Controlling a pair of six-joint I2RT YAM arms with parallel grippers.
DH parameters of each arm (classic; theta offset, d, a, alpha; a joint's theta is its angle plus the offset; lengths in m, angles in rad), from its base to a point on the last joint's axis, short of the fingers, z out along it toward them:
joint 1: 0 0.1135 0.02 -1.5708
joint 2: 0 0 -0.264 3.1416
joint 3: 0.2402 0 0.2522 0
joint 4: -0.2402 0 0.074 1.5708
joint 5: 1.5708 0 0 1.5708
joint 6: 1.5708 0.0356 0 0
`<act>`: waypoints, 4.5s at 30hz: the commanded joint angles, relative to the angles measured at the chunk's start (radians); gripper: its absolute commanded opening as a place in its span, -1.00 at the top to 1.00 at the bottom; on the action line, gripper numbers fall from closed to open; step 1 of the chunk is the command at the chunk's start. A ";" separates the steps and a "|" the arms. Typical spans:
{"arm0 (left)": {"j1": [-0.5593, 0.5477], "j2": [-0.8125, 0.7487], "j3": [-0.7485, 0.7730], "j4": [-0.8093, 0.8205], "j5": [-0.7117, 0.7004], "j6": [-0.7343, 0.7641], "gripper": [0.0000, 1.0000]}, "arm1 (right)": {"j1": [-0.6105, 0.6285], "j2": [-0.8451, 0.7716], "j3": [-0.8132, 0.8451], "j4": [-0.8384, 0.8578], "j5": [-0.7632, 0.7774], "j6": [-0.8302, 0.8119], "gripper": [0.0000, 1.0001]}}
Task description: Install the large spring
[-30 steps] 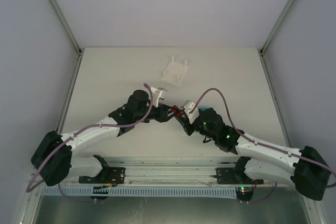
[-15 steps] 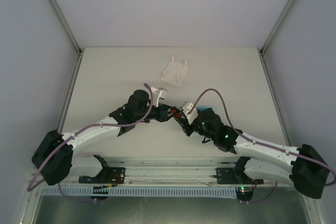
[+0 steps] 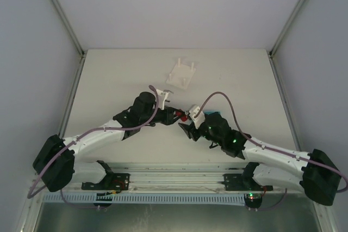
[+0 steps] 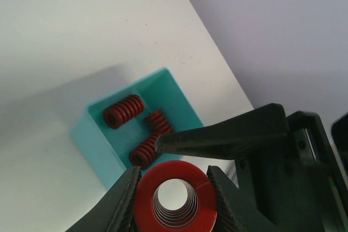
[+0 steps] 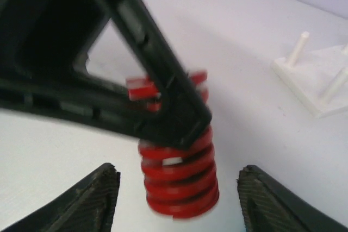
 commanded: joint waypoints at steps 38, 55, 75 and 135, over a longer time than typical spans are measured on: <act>0.252 0.823 1.041 -0.270 -0.604 0.434 1.00 | -0.180 -0.230 0.069 -0.531 0.277 0.336 -0.98; 0.262 1.187 1.488 -0.303 -0.529 0.462 1.00 | -0.183 -0.246 0.042 -0.509 0.308 0.324 -0.98; 0.269 1.276 1.542 -0.259 -0.503 0.468 1.00 | -0.183 -0.265 0.037 -0.512 0.320 0.325 -0.98; 0.254 -0.038 -0.019 0.101 -0.413 0.182 -0.99 | -0.316 0.237 0.487 -0.942 -0.030 0.174 -0.38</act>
